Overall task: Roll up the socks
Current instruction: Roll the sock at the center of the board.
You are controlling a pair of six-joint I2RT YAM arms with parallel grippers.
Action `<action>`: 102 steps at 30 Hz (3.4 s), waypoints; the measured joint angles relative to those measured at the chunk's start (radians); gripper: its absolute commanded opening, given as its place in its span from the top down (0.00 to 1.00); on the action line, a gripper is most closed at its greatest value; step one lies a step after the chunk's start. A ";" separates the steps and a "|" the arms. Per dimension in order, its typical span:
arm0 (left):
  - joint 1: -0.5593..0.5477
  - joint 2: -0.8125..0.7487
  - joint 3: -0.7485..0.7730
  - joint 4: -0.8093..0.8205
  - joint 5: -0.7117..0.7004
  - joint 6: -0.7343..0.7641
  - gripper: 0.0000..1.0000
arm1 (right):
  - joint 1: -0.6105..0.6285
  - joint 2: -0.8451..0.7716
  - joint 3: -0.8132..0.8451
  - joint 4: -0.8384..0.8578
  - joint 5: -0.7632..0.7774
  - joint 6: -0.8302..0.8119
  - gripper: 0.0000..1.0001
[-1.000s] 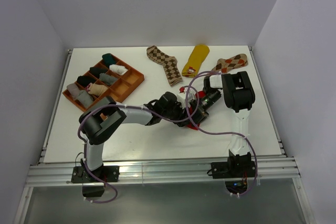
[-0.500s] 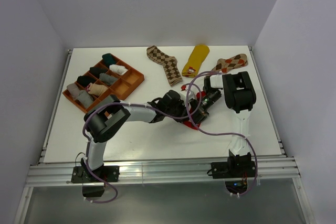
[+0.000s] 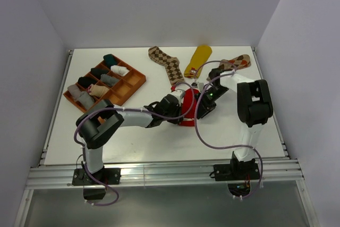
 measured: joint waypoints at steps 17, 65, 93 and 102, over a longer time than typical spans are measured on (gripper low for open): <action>0.004 -0.043 0.039 -0.247 -0.060 -0.225 1.00 | 0.023 -0.689 -0.489 0.488 0.133 -0.101 0.57; 0.014 0.010 0.148 -0.400 0.048 -0.249 0.95 | 0.733 -0.651 -0.835 1.078 0.742 -0.339 0.80; 0.059 -0.148 -0.093 -0.289 0.101 -0.390 0.83 | 0.223 -0.071 -0.180 0.146 -0.142 -0.419 0.80; 0.028 -0.225 -0.166 -0.272 0.017 -0.362 0.73 | 0.174 0.163 0.028 -0.156 -0.189 -0.410 0.79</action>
